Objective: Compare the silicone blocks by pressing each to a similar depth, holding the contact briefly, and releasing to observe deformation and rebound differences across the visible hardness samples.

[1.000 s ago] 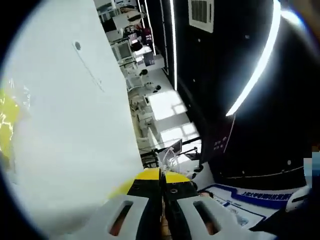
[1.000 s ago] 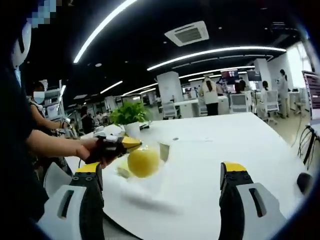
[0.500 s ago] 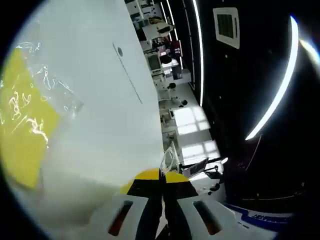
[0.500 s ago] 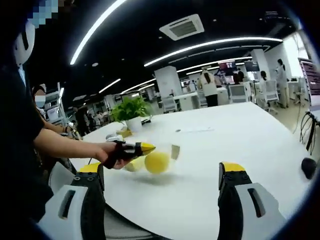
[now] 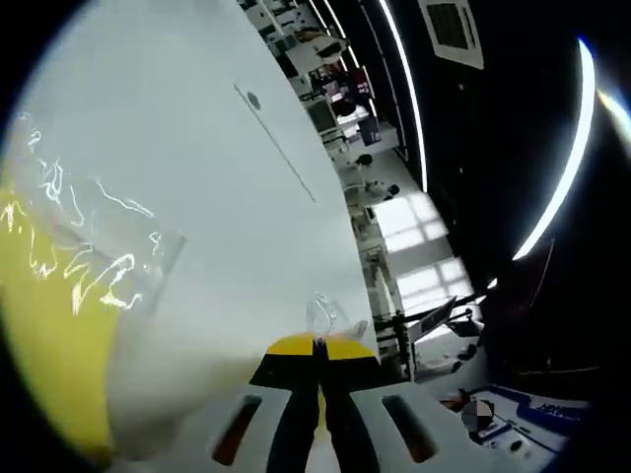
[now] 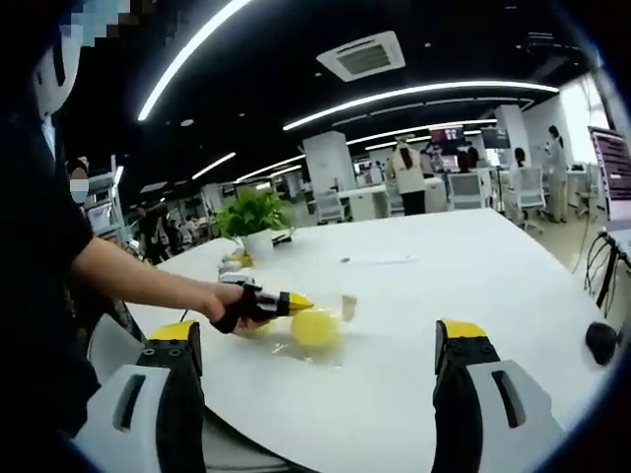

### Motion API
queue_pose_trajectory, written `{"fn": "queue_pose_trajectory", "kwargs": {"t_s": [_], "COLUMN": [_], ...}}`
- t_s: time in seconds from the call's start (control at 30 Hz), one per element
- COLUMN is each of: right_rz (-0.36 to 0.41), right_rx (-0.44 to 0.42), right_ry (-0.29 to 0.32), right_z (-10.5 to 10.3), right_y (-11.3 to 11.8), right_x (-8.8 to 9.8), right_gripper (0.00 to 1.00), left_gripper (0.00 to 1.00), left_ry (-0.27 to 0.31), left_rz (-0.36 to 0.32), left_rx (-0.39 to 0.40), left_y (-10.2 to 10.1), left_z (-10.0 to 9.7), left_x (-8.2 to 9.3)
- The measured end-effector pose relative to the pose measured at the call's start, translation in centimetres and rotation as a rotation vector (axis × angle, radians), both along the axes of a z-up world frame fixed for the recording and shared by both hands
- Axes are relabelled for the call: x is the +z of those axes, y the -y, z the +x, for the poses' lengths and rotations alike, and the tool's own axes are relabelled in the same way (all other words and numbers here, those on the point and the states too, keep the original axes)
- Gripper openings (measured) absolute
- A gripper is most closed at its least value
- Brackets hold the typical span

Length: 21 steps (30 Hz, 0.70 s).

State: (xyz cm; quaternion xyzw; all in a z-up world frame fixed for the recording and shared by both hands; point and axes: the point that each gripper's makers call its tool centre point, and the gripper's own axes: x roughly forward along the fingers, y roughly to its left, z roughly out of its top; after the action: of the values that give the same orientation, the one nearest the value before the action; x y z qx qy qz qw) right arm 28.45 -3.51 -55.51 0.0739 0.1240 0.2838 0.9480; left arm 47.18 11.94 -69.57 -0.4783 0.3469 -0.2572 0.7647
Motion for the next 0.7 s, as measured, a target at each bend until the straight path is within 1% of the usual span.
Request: {"fn": "queue_pose_trajectory", "kwargs": {"t_s": [0.03,0.1,0.17,0.2,0.27,0.3,0.33,0.4,0.43,0.47,0.53,0.57,0.63,0.67,0.7], "right_rz": [0.000,-0.006,-0.005,-0.001,-0.004,-0.005,-0.003,-0.013,-0.018,-0.028,-0.037,-0.041,-0.049,-0.052,-0.052], "right_rx": [0.002,0.006,0.000,0.001,0.000,0.003,0.006,0.009,0.011,0.015,0.023,0.024,0.027,0.027,0.026], "right_ry": [0.002,-0.003,-0.007,-0.009,-0.008,-0.010,-0.013,-0.008,-0.008,-0.007,-0.010,-0.010,-0.011,-0.018,-0.018], "right_z": [0.0,-0.1,0.0,0.0,0.0,-0.1,-0.2,-0.3,-0.5,-0.6,-0.8,-0.9,-1.0,-1.1,-1.1], "right_y": [0.0,-0.1,0.0,0.0,0.0,0.0,-0.1,-0.2,-0.3,-0.5,-0.7,-0.7,-0.8,-0.8,-0.7], "right_x": [0.1,0.0,-0.1,0.0,0.2,0.2,0.2,0.2,0.2,0.2,0.0,0.0,-0.1,-0.2,-0.3], "right_gripper": [0.91,0.91,0.91,0.91,0.91,0.91,0.90,0.91,0.91,0.91,0.91,0.92,0.92,0.92,0.92], "left_gripper": [0.00,0.00,0.00,0.00,0.02,0.02,0.04,0.11,0.13,0.16,0.18,0.20,0.26,0.31,0.36], "left_ry": [-0.005,0.004,-0.011,-0.017,-0.019,0.021,0.044,0.053,0.089,0.083,0.077,0.079,0.104,0.119,0.159], "left_rz": [0.010,0.041,0.095,0.098,0.096,0.113,0.131,0.182,0.220,0.213,0.198,0.206,0.251,0.269,0.320], "left_rx": [-0.001,-0.013,-0.009,-0.005,-0.011,-0.033,-0.055,-0.072,-0.090,-0.102,-0.087,-0.089,-0.110,-0.117,-0.117], "left_y": [0.0,0.0,-0.4,-0.3,-0.1,0.2,0.3,0.1,0.0,0.2,0.1,0.1,0.1,0.1,-0.1], "left_z": [0.1,0.4,0.7,0.9,1.1,1.1,1.1,1.1,1.1,0.9,0.9,0.8,0.6,0.4,0.5], "left_x": [-0.2,-0.8,-1.9,-2.1,-1.9,-1.5,-1.4,-1.6,-1.6,-1.4,-1.2,-1.0,-0.8,-0.6,-0.3]}}
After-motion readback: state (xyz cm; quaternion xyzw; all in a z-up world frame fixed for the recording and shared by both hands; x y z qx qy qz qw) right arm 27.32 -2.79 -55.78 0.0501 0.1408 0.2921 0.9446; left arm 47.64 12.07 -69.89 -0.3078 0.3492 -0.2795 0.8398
